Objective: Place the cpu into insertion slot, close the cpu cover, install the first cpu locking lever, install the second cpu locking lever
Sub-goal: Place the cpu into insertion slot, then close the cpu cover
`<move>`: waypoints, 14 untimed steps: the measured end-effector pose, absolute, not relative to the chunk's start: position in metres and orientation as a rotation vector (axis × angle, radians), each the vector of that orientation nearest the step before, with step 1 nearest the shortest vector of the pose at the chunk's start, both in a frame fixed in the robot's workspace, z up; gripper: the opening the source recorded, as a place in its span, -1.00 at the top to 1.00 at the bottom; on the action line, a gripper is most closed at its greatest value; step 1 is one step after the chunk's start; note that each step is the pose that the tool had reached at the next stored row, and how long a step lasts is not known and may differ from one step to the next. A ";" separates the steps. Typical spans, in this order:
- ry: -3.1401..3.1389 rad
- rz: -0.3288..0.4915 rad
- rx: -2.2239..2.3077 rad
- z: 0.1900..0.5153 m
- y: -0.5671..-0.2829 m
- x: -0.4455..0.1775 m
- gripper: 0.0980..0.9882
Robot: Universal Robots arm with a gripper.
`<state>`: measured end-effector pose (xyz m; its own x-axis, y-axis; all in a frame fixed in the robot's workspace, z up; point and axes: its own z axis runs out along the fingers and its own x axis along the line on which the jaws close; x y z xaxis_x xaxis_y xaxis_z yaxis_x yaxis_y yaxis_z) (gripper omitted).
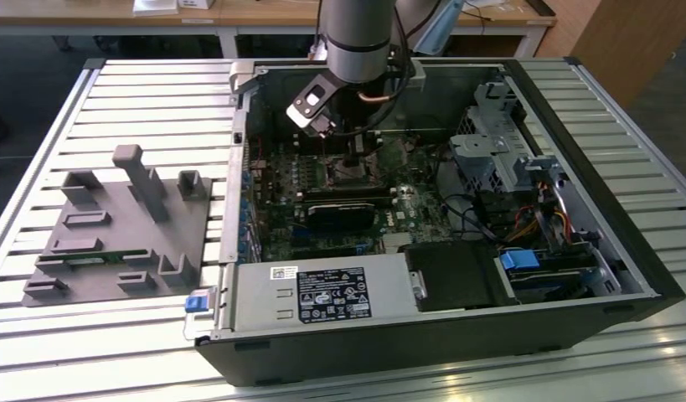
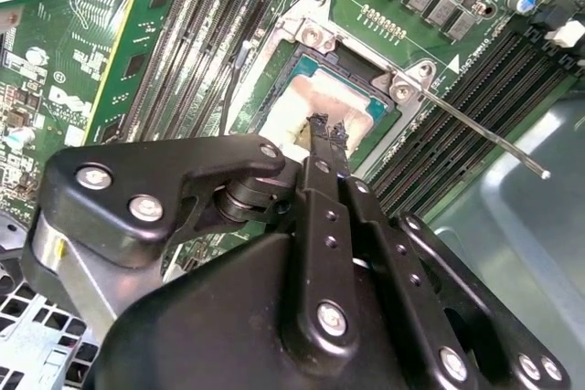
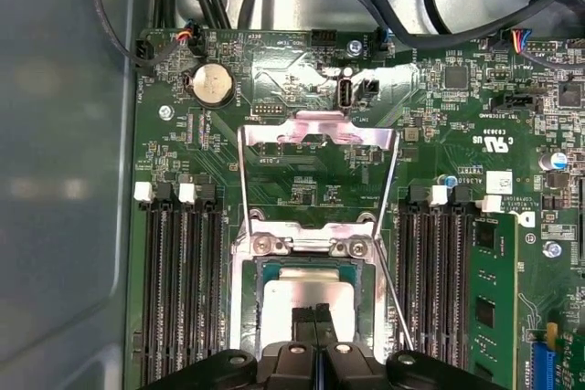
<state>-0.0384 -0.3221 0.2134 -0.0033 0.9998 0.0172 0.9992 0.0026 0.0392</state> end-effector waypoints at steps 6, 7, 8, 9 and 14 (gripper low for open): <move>2.213 0.062 2.207 0.217 -0.322 -0.038 0.96; 2.214 0.062 2.207 0.218 -0.322 -0.038 0.96; 2.214 0.061 2.207 0.220 -0.322 -0.038 0.96; 2.214 0.061 2.208 0.222 -0.322 -0.038 0.96; 2.216 0.058 2.209 0.233 -0.322 -0.038 0.96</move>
<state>-0.0382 -0.3221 0.2328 -0.0032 0.9998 0.0174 0.9994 0.0026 0.0347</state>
